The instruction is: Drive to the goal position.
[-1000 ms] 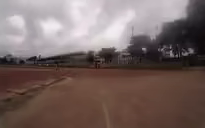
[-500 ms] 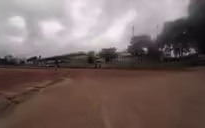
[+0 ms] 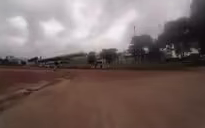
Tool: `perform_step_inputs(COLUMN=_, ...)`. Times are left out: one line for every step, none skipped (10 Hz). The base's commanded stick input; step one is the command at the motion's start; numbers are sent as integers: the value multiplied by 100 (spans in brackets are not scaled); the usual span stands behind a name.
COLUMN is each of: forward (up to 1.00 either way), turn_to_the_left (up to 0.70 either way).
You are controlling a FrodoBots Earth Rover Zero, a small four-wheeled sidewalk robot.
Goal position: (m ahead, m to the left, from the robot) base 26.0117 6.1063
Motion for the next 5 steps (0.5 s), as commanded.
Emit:
perform_step_inputs(forward=70, turn_to_the_left=0)
perform_step_inputs(forward=70, turn_to_the_left=1)
perform_step_inputs(forward=70, turn_to_the_left=8)
perform_step_inputs(forward=70, turn_to_the_left=7)
perform_step_inputs(forward=70, turn_to_the_left=0)
